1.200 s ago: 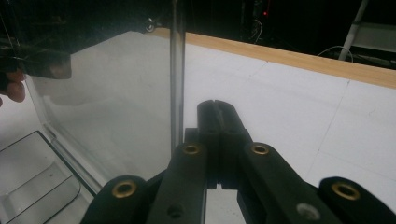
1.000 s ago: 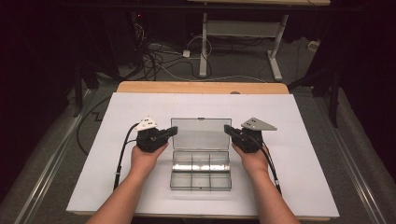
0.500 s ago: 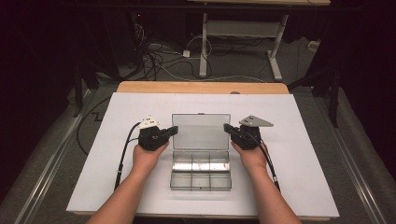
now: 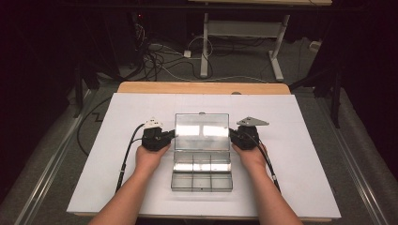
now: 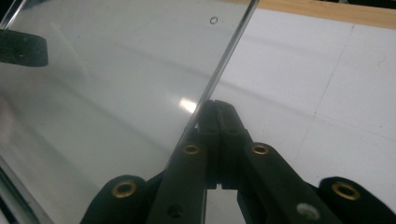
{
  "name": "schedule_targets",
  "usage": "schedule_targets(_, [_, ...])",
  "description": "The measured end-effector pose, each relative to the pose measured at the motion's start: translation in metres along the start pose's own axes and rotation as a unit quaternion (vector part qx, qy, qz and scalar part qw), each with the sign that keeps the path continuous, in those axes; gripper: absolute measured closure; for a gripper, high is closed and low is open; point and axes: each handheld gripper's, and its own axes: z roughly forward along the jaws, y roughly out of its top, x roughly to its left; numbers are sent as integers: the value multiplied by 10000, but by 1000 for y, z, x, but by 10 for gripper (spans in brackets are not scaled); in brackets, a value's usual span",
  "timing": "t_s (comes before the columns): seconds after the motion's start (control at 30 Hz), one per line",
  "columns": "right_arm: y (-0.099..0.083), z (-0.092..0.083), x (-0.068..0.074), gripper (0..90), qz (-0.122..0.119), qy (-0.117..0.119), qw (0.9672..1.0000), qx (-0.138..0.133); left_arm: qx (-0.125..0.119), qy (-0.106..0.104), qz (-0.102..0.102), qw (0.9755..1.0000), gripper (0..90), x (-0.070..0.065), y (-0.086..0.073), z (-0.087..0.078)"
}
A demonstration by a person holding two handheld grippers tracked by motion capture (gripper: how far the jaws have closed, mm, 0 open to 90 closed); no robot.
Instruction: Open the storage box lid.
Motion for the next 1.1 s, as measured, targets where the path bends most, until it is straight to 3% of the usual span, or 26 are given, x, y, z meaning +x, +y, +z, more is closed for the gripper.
schedule_targets(0.27, [-2, 2, -2, 900, 26, -80, 9999, 142, 181, 176, -37, 9997, 877, 0, 0, 3])
schedule_targets(0.57, [-5, 7, -6, 900, 28, -164, 9992, 375, 487, 429, -67, 9979, 877, -2, 0, 6])
schedule_targets(0.63, [-6, 8, -6, 900, 44, -207, 9989, 428, 560, 522, 2, 9971, 877, -2, 0, 6])
schedule_targets(0.8, [-6, 8, -9, 900, 62, -298, 9986, 428, 558, 591, -40, 9967, 877, 1, 0, 5])
schedule_targets(0.83, [-6, 7, -10, 900, 74, -296, 9987, 409, 456, 477, 25, 9978, 877, 3, 1, 5])
schedule_targets(0.93, [-5, 3, -13, 900, 98, -314, 9988, 366, 504, 606, -3, 9969, 877, 4, 1, -1])
schedule_targets(1.1, [-5, -4, -16, 900, 115, -290, 9990, 322, 439, 502, 88, 9977, 877, 2, 0, -7])
